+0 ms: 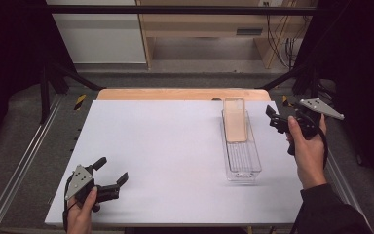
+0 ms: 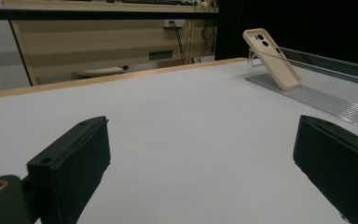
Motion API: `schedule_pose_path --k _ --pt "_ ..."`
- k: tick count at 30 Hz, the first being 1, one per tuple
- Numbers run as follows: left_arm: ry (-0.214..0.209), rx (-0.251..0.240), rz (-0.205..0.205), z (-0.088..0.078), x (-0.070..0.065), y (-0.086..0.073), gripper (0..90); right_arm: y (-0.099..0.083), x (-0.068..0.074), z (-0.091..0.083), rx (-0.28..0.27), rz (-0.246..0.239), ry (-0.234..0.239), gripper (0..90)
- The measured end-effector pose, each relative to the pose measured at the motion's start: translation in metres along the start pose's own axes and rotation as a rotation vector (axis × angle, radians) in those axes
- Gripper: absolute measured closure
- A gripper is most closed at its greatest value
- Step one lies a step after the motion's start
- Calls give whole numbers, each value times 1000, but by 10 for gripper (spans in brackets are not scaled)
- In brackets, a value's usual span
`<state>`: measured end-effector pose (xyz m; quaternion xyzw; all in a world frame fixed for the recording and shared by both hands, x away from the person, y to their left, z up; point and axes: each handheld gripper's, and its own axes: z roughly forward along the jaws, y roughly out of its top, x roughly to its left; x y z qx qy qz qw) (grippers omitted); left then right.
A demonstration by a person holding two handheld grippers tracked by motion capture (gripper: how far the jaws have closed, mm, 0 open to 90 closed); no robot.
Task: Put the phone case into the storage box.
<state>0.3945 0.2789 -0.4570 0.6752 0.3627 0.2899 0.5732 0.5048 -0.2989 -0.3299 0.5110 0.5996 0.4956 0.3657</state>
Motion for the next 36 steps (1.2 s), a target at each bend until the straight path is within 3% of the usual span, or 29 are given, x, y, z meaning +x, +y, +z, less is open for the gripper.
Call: schedule_pose_path --k 11,36 --pt "-3 -1 1 -1 -1 0 35 -9 -6 -8 6 2 -5 27" --pt "-9 -4 2 -3 -4 1 35 -31 -14 -24 -32 -79 23 31"
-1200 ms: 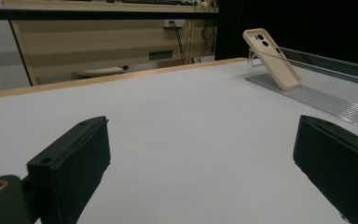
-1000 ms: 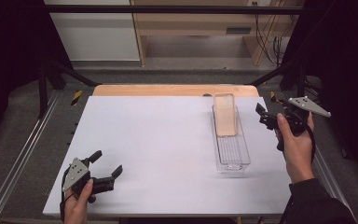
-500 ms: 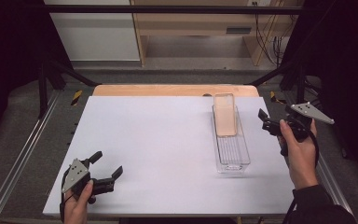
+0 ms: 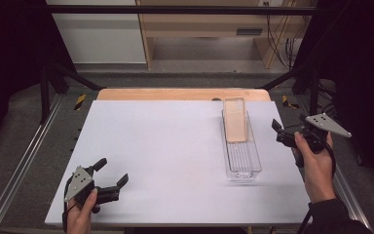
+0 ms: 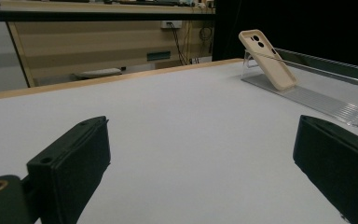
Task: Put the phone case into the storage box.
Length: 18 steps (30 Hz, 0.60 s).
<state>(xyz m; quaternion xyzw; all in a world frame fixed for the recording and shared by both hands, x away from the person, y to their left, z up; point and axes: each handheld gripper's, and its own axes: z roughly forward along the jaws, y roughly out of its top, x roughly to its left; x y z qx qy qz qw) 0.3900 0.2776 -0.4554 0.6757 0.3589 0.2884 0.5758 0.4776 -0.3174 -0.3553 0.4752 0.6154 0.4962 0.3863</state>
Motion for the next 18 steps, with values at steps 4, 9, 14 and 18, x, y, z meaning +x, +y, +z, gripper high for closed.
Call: schedule_pose_path --k 4,9,14,18 --pt "1 0 1 0 0 0 35 -4 -1 -2 -5 -6 7 33" --pt "0 -1 1 0 0 0 35 -9 -2 -5 -16 -10 10 33" --pt "-1 -1 1 0 -1 0 35 -13 -3 -9 -22 -8 11 33" --pt "-1 -2 1 0 -1 0 35 -17 -3 -11 -22 -7 14 33"
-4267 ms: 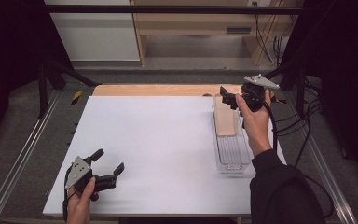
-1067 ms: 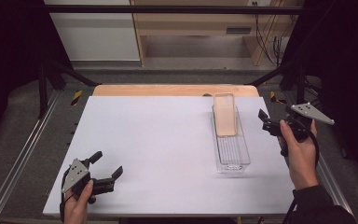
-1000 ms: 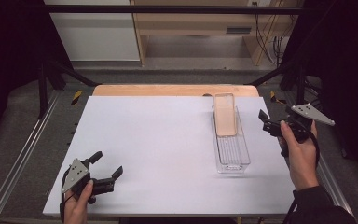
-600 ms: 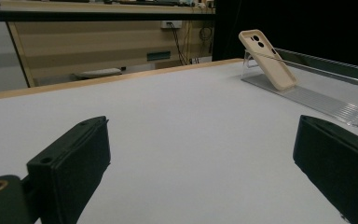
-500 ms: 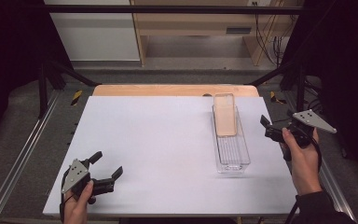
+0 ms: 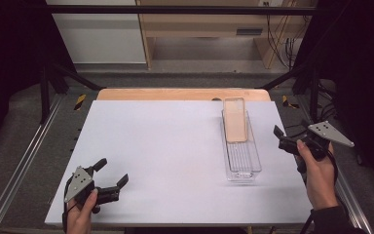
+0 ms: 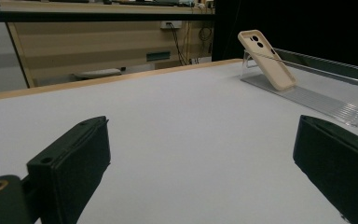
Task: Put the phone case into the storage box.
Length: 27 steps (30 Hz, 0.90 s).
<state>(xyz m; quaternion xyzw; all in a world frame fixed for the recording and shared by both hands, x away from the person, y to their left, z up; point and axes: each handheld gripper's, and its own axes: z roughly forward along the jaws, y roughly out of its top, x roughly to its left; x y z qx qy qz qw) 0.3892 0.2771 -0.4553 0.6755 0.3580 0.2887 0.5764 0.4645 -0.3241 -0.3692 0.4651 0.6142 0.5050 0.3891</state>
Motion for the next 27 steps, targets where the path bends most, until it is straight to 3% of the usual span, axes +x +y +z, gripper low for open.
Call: schedule_pose_path --k 15,27 --pt "-5 1 0 0 -1 0 35 -11 1 -10 -4 4 5 33" --pt "-6 3 3 0 -2 0 35 -19 9 -20 -22 -4 24 32"
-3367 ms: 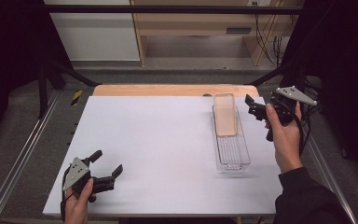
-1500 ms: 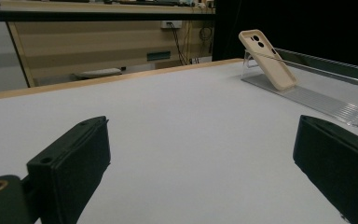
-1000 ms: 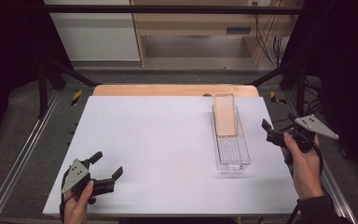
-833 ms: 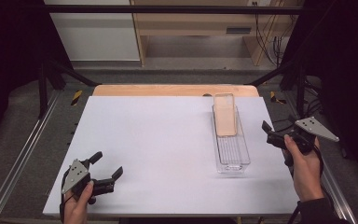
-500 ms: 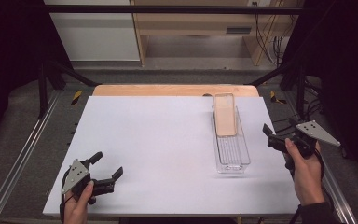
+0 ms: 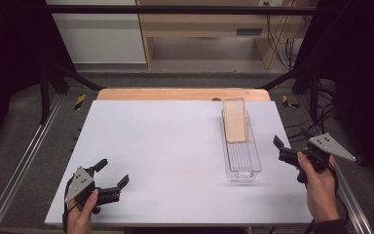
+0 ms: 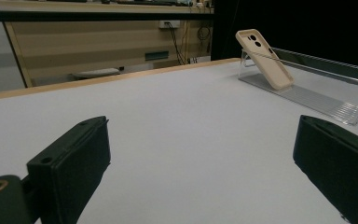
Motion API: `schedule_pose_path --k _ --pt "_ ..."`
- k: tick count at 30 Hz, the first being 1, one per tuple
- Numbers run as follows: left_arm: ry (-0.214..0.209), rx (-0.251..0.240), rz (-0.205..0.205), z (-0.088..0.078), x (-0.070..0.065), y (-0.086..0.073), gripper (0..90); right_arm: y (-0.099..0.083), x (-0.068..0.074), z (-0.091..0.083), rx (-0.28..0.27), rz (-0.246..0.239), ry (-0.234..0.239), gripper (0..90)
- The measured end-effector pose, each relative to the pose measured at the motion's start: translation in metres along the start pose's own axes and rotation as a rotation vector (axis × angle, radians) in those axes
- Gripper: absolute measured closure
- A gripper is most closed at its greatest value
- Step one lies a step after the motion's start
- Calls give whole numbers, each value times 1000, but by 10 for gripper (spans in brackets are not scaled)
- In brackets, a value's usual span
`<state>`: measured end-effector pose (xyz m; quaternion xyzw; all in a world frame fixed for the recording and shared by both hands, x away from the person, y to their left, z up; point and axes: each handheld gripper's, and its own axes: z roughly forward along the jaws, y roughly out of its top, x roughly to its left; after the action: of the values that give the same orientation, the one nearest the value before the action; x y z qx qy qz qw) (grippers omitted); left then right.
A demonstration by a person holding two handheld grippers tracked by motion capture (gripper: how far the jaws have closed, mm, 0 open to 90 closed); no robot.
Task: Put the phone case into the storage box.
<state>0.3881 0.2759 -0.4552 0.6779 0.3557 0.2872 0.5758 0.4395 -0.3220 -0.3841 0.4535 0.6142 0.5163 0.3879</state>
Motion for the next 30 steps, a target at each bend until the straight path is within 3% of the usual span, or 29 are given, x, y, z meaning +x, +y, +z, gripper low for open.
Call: schedule_pose_path --k 22,30 --pt "-5 0 -1 -2 -2 0 35 -11 16 -11 -11 -1 40 31" --pt "-1 -9 -10 -10 -2 -1 35 -23 21 -18 -28 -9 51 30"
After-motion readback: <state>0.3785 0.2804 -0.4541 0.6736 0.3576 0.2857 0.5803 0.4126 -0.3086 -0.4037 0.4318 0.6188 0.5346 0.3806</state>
